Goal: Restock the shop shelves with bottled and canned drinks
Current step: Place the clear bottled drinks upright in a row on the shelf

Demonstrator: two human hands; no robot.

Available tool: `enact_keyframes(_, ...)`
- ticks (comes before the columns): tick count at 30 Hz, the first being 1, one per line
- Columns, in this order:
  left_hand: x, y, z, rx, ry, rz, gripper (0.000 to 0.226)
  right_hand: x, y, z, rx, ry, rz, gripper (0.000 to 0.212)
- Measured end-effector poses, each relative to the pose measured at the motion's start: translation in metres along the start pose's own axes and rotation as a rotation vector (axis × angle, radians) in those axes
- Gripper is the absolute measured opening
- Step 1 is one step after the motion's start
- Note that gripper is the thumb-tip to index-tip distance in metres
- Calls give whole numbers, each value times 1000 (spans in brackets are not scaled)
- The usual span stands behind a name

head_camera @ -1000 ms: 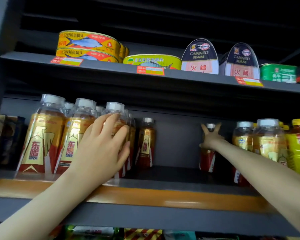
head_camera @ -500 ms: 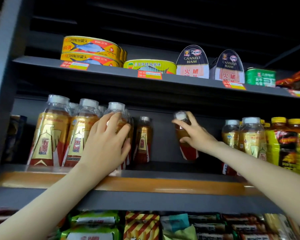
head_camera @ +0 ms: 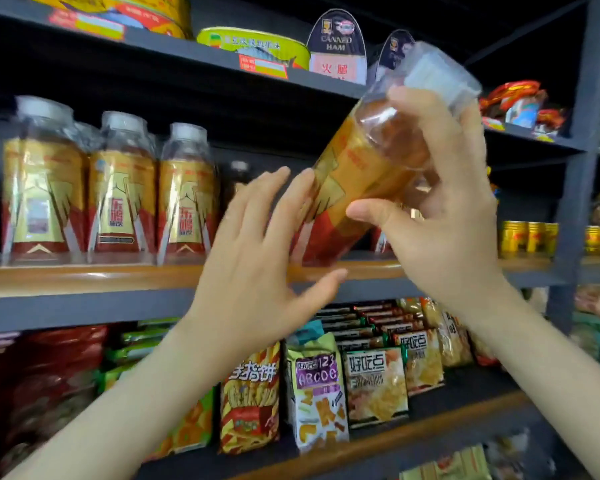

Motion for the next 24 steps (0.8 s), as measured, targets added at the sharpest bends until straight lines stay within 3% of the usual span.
enact_keyframes(4, -28, -8, 36, 131, -259, 357, 98, 25, 16, 44, 139, 242, -221, 71)
enact_keyframes(7, -36, 1, 90, 323, -416, 642, 101, 11, 30, 89, 191, 407, -238, 60)
enact_keyframes(10, -41, 18, 162, 483, -587, 862, 98, -5, 64, 154, 205, 696, -463, 72)
enact_keyframes(12, -43, 24, 210, 603, -736, 959, 91, -9, 94, 198, 163, 876, -651, 86)
enact_keyframes(14, -42, 23, 257, 654, -902, 1072, 87, -13, 120, 238, 23, 1071, -792, 106)
enact_keyframes(15, -40, 21, 281, 661, -996, 1111, 85, -16, 132, 258, -42, 1205, -883, 105)
enact_keyframes(20, -49, 5, 369, 687, -1578, 1264, 71, 10, 188, 344, 76, 1624, -1225, 71)
enact_keyframes(24, -55, -9, 407, 726, -1908, 1176, 56, 26, 220, 384, 167, 1838, -1175, 33)
Point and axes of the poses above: each hand's wrist, its own z-axis away from the middle knuckle, its own y-axis out of the palm, x = y × z, the point moved 6 cm from there along -z, towards the middle knuckle, and after that the axes turned 14 degrees about -z, right-handed, at the moved point
